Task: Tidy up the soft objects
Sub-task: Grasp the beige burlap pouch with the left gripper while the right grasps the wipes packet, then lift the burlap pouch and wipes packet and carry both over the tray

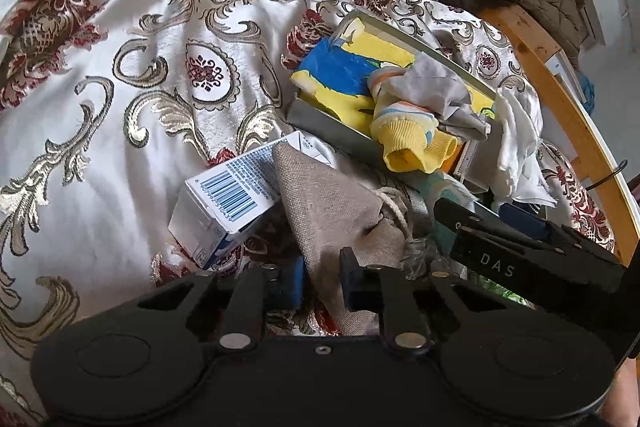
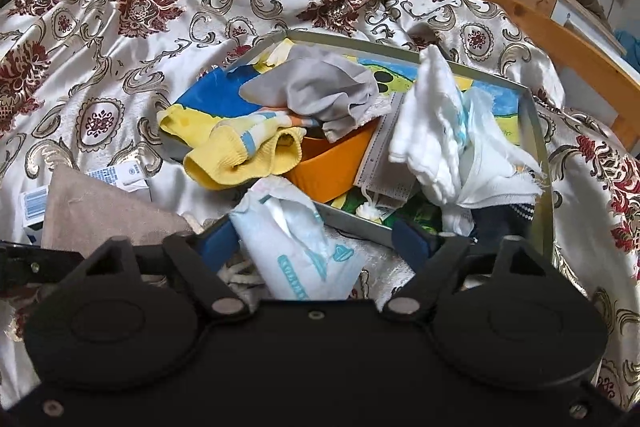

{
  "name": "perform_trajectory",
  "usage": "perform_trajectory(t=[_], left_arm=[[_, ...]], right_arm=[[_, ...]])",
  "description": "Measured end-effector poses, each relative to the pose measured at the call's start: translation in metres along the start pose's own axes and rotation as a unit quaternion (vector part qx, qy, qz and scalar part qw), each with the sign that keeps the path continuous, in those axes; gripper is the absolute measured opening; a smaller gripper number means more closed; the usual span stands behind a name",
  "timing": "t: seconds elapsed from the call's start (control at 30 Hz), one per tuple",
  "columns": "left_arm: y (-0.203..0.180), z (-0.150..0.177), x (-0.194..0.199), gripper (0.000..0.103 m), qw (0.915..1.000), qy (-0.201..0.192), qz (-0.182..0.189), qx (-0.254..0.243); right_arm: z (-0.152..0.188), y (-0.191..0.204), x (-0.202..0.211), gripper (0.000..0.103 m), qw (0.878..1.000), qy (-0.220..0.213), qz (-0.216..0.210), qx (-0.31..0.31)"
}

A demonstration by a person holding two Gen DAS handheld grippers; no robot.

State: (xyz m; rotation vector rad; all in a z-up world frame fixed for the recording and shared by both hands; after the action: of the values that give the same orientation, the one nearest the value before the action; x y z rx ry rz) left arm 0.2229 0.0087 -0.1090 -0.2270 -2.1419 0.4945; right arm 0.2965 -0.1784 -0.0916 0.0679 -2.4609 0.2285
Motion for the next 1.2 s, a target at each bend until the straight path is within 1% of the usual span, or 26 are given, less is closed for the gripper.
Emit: perform_trajectory(t=[0.07, 0.1, 0.13, 0.17, 0.2, 0.3, 0.37, 0.4, 0.53, 0.7, 0.8, 0.9, 0.97, 1.07, 1.2], left_arm=[[0.001, 0.0, -0.001, 0.018, 1.0, 0.0, 0.003, 0.003], [0.001, -0.001, -0.002, 0.017, 1.0, 0.0, 0.005, 0.003], [0.0, -0.002, -0.001, 0.012, 1.0, -0.001, 0.007, 0.0], [-0.001, -0.003, -0.001, 0.008, 1.0, -0.005, 0.006, -0.005], [-0.001, -0.003, 0.0, 0.007, 0.9999, -0.01, 0.006, -0.008], [-0.002, -0.006, 0.004, 0.003, 0.9995, -0.029, 0.006, -0.012], [-0.003, -0.008, 0.007, 0.002, 0.9991, -0.036, 0.015, -0.014], [-0.004, -0.009, 0.008, 0.001, 0.999, -0.037, 0.022, -0.015], [-0.004, -0.017, 0.014, 0.001, 0.9978, -0.048, 0.044, -0.009], [-0.006, -0.023, 0.023, 0.0, 0.9966, -0.062, 0.054, -0.005], [-0.012, -0.027, 0.037, 0.0, 0.994, -0.085, 0.066, -0.017], [-0.023, -0.032, 0.057, 0.0, 0.9878, -0.124, 0.084, -0.044], [-0.029, -0.035, 0.069, 0.0, 0.9816, -0.152, 0.1, -0.057], [-0.035, -0.041, 0.079, 0.0, 0.9743, -0.178, 0.125, -0.059], [-0.046, -0.058, 0.089, 0.0, 0.9591, -0.225, 0.164, -0.052]], right_arm=[[0.001, 0.002, 0.002, 0.063, 1.0, 0.002, -0.006, -0.006], [0.002, 0.002, 0.002, 0.059, 1.0, 0.002, -0.012, -0.011], [0.003, 0.003, 0.002, 0.055, 1.0, 0.001, -0.019, -0.016], [0.003, 0.004, 0.003, 0.048, 1.0, 0.001, -0.024, -0.018], [0.003, 0.005, 0.003, 0.04, 0.999, 0.001, -0.028, -0.016], [0.003, 0.011, 0.006, 0.017, 1.0, 0.002, -0.029, -0.003], [0.003, 0.014, 0.008, 0.015, 1.0, 0.001, -0.031, 0.002], [0.002, 0.015, 0.009, 0.01, 0.999, -0.001, -0.032, 0.004], [0.002, 0.018, 0.019, 0.008, 0.999, -0.014, -0.037, 0.016], [0.002, 0.02, 0.038, 0.005, 0.998, -0.037, -0.03, 0.03], [-0.003, 0.02, 0.057, 0.005, 0.997, -0.062, -0.026, 0.033], [-0.01, 0.02, 0.076, 0.005, 0.994, -0.092, -0.02, 0.048], [-0.014, 0.021, 0.09, 0.005, 0.991, -0.116, -0.011, 0.061], [-0.018, 0.022, 0.106, 0.005, 0.986, -0.147, 0.002, 0.085], [-0.023, 0.019, 0.122, 0.005, 0.976, -0.184, 0.024, 0.115]])
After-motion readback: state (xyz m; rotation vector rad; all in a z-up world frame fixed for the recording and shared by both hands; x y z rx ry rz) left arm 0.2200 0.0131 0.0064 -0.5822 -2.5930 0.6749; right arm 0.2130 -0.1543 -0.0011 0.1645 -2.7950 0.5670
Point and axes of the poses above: each gripper's, at about its wrist camera, not at the fingertips, and x roughly against the way its jaws point, y to its left, z to its underside, the point moved 5 cm from there along -x, roughly the way its jaws point, and after that the axes turned 5 degrees about -z, right-handed, at the moved point
